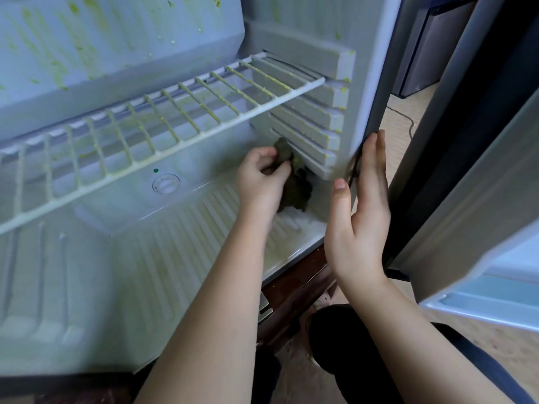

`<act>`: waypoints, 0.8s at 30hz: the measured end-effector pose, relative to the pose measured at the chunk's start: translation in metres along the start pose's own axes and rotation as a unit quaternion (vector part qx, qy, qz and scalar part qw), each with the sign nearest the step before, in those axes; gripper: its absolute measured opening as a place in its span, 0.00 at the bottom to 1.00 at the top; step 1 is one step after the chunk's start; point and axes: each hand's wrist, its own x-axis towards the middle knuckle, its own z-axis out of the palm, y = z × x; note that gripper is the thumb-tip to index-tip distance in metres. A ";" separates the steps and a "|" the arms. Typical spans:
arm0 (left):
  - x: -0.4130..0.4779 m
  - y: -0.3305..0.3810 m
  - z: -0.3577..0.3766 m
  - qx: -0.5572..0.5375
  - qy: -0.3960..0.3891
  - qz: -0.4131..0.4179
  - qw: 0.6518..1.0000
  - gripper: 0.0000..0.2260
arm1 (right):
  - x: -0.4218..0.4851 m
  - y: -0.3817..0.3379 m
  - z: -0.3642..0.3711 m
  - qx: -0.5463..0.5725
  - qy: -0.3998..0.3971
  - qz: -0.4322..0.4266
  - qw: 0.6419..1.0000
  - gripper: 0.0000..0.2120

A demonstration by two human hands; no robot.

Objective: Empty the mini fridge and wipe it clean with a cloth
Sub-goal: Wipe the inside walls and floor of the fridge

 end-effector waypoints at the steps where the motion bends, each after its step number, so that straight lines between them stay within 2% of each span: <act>1: 0.002 0.005 -0.001 0.008 0.027 0.028 0.999 0.10 | 0.000 0.001 -0.001 0.003 -0.001 0.000 1.000 0.27; 3: 0.017 0.016 -0.005 0.011 0.078 0.065 0.995 0.09 | 0.000 0.002 -0.003 0.008 -0.005 0.000 1.000 0.26; 5: 0.034 0.025 -0.006 0.021 0.093 0.099 0.990 0.09 | 0.000 0.004 -0.005 0.012 -0.012 -0.002 1.000 0.26; 9: 0.035 0.019 0.001 0.167 0.123 0.204 0.957 0.15 | 0.000 0.004 -0.003 0.012 -0.011 -0.003 1.000 0.27; 11: 0.026 0.014 0.004 0.199 0.128 0.244 0.940 0.15 | 0.001 0.004 -0.002 0.004 -0.005 -0.006 1.000 0.27; 18: -0.011 0.022 -0.005 0.267 0.048 0.343 0.900 0.12 | 0.000 0.001 -0.003 0.011 -0.003 0.008 1.000 0.27; 24: -0.043 0.033 -0.005 0.249 -0.050 0.373 0.892 0.10 | 0.000 -0.002 -0.004 0.007 -0.002 0.014 1.000 0.26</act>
